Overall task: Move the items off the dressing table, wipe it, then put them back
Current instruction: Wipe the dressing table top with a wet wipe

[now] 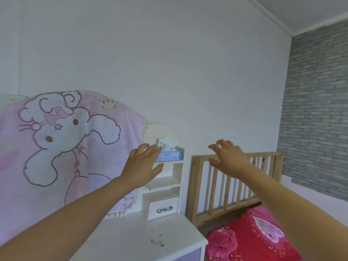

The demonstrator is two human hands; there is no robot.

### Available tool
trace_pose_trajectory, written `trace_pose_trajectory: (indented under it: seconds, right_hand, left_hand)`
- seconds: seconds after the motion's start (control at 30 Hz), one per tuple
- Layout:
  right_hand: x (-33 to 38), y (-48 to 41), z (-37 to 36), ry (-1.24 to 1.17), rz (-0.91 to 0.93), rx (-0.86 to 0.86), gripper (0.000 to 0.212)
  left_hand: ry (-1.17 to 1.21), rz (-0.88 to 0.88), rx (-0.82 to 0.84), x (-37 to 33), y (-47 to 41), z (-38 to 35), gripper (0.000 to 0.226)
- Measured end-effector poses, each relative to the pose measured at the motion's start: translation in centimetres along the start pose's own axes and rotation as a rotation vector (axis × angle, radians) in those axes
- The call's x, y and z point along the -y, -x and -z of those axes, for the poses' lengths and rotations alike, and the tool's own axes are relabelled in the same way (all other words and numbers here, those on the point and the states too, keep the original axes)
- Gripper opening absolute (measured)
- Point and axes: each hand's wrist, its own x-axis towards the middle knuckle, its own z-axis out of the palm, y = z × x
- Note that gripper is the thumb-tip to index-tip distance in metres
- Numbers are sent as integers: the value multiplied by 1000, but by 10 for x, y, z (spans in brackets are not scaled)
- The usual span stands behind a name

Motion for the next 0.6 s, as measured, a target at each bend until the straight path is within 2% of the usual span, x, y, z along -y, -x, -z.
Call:
trace_pose_trajectory:
  seconds: [0.17,0.37,0.53,0.6]
  right_hand:
    - [-8,-58,-83,-55,49,61,48]
    - [-18,-161,-153,-1,129,99,47]
    - [-30,-260,-195,-31,103,52,47]
    - [-30,-282,-225,-87,98,89,46]
  left_hand:
    - [-43,45,52,31,-31,-67,57]
    - [-50,146,77,94,-95,-150,52]
    - [-12,206,79,141,-166,-220,53]
    - [33,241,92,152,-187,-250,52]
